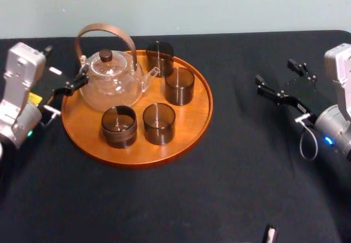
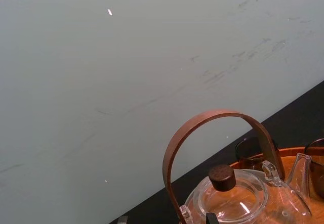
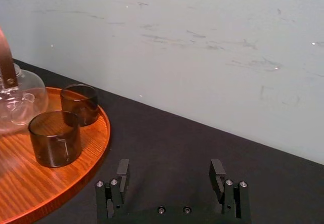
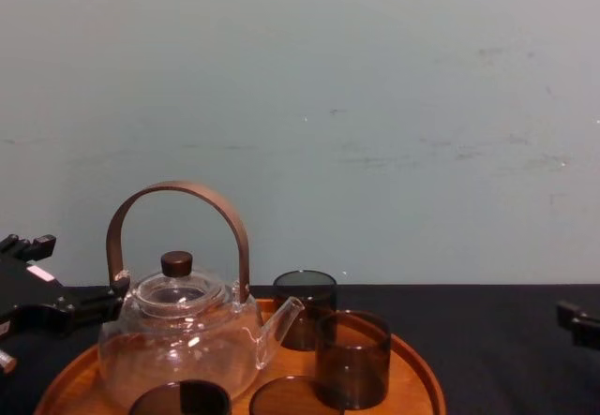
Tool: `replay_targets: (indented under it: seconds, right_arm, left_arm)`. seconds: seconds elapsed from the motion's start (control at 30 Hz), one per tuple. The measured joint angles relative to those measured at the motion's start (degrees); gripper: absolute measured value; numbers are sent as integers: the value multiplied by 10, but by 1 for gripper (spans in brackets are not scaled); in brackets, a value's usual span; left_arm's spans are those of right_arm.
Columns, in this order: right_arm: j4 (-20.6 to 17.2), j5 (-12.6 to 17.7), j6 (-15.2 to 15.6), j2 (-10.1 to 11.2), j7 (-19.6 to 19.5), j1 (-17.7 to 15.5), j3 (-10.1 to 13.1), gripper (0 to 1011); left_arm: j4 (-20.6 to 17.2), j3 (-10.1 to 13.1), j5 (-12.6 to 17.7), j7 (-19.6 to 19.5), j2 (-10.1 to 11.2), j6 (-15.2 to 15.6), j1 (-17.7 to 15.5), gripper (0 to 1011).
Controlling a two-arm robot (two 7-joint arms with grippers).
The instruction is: Pick up the glass from the table and place it on the tray.
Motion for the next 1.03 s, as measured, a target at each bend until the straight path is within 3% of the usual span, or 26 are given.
replay_targets:
  seconds: [1.03]
  right_arm:
    - [1,0,0,0,1,1,-2,1002]
  left_arm:
    - [0,0,0,0,0,0,0,1001]
